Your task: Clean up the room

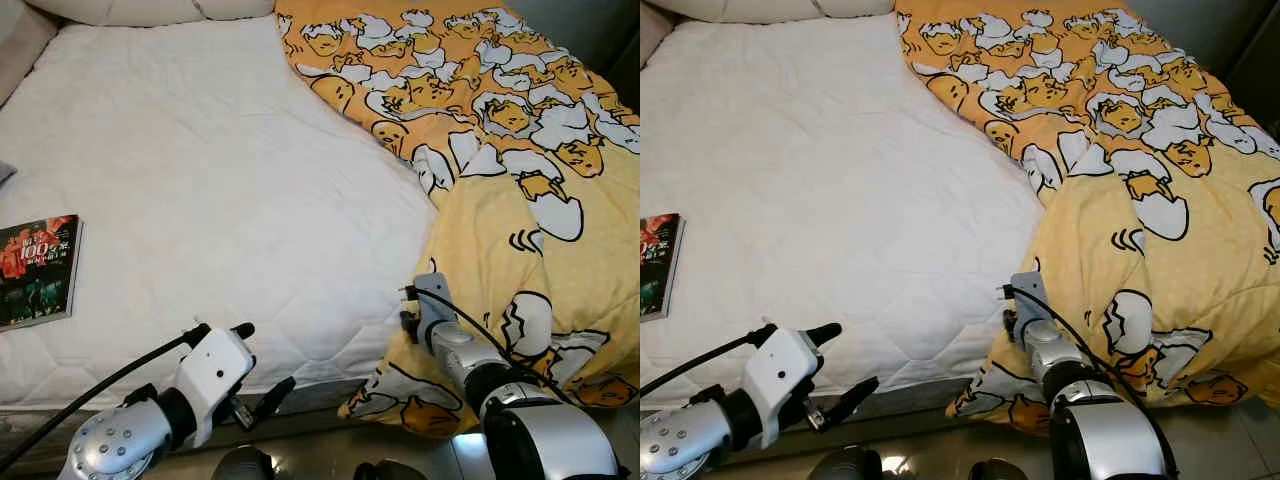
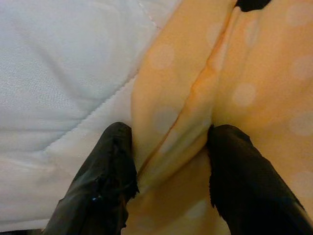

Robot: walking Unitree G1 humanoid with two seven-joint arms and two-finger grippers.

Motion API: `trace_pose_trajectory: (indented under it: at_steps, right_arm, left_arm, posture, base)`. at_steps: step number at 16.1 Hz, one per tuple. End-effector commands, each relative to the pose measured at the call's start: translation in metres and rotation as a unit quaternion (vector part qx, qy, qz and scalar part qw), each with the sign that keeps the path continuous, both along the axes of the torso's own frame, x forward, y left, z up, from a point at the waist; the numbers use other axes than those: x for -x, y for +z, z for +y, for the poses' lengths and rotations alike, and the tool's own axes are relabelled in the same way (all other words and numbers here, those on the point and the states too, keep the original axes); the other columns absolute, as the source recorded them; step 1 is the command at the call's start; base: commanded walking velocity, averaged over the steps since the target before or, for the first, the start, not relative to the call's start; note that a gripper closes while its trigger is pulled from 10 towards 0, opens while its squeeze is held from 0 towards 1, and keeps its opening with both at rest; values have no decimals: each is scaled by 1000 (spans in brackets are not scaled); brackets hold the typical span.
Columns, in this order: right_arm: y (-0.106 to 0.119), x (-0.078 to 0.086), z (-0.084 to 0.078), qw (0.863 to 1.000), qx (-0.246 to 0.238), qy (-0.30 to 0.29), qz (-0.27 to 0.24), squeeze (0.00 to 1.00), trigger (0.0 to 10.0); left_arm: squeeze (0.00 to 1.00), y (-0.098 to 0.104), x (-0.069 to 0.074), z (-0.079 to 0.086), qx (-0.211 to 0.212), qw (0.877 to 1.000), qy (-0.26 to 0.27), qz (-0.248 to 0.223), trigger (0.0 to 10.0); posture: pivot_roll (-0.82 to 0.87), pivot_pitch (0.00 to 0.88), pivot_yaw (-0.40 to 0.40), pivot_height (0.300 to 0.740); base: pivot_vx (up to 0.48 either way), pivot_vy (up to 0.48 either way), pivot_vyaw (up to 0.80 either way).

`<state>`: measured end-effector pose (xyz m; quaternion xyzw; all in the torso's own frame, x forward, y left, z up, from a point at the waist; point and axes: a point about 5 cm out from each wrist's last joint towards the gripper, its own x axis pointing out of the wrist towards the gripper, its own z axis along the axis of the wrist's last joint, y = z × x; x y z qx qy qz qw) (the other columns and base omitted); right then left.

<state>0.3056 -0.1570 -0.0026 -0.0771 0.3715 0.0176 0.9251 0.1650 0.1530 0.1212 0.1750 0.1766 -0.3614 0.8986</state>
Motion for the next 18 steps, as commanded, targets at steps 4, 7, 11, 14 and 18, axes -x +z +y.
trace_pose_trajectory:
  at_steps: [4, 7, 11, 14, 18]
  right_arm:
    - [-6, 6, -6, 999, -21, -27, 16, 0, 0]
    - [-9, 9, -4, 999, -21, -23, 20, 0, 0]
    - [-10, 10, -2, 1000, -15, -7, 22, 0, 0]
    - [-12, 13, -6, 1000, -14, 0, 23, 0, 0]
    - [-6, 9, -6, 996, -32, 85, -2, 0, 0]
  left_arm:
    - [239, -2, -2, -3, 4, 1000, -8, 7, 10000]
    - [235, -7, -7, -3, 6, 1000, -6, 9, 10000]
    - [231, -16, -19, 1, 5, 1000, -1, 9, 10000]
    - [231, -21, -30, 1, 9, 1000, -2, 4, 10000]
    - [235, -32, -52, -1, 7, 1000, -16, -1, 10000]
  posture:
    - [214, 113, -52, 740]
    - [203, 82, -59, 740]
    - [180, 17, -65, 740]
    - [125, 0, -49, 740]
    - [23, 0, -3, 740]
  base:
    - [0, 0, 0]
    - [0, 0, 0]
    - [0, 0, 0]
    - [0, 0, 0]
    - [0, 0, 0]
